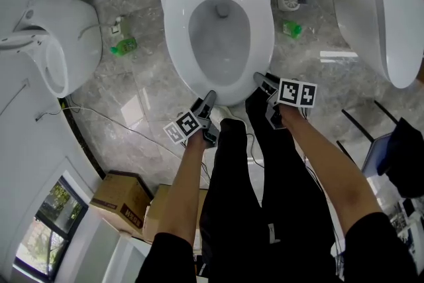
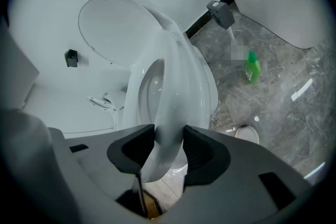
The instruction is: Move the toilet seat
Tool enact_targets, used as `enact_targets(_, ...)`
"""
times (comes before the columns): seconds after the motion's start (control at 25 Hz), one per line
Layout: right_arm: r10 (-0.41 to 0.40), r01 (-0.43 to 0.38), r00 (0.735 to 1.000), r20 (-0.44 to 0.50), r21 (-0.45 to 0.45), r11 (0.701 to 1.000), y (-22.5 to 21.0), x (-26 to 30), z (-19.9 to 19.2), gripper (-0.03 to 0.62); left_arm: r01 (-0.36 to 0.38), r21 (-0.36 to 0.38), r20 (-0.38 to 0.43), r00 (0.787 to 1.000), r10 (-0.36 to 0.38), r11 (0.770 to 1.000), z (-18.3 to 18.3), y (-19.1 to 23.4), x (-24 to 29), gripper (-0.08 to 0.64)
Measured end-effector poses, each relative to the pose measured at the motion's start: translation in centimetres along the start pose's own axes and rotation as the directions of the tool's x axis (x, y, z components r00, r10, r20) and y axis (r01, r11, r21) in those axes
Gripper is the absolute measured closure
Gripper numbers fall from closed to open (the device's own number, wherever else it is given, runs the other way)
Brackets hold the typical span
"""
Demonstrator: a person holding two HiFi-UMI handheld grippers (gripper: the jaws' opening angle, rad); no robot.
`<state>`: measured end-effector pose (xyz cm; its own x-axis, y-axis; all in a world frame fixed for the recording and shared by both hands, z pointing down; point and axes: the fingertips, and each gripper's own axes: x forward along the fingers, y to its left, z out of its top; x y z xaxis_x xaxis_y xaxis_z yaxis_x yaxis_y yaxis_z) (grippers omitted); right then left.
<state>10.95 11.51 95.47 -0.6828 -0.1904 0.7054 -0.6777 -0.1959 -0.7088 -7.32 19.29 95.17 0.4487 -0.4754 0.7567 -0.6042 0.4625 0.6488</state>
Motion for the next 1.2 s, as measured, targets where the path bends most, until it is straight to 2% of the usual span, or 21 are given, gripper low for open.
enact_targets(0.44, 0.012, -0.012, 1.0, 0.011, -0.003, 1.0, 1.1, -1.2, 0.3, 0.403, 0.036, 0.001, 0.03, 0.999, -0.036, 0.999, 0.3, -1.8, -1.2, 0.318)
enact_targets(0.68, 0.032, -0.033, 0.999, 0.021, 0.014, 0.999, 2.6, -2.8, 0.4, 0.403, 0.044, -0.036, 0.052, 0.998, -0.042, 0.998, 0.7, -3.5, -3.1, 0.333)
enact_targets(0.96, 0.043, -0.045, 0.998, 0.045, 0.051, 0.998, 6.1, -5.1, 1.9, 0.402, 0.041, -0.095, 0.114, 0.993, -0.03, 0.995, 3.0, -7.1, -6.3, 0.347)
enact_targets(1.2, 0.06, -0.065, 0.997, 0.051, 0.089, 0.994, 9.1, -7.7, 3.2, 0.4, 0.059, -0.107, 0.147, 0.988, -0.043, 0.993, 4.8, -10.8, -8.9, 0.353)
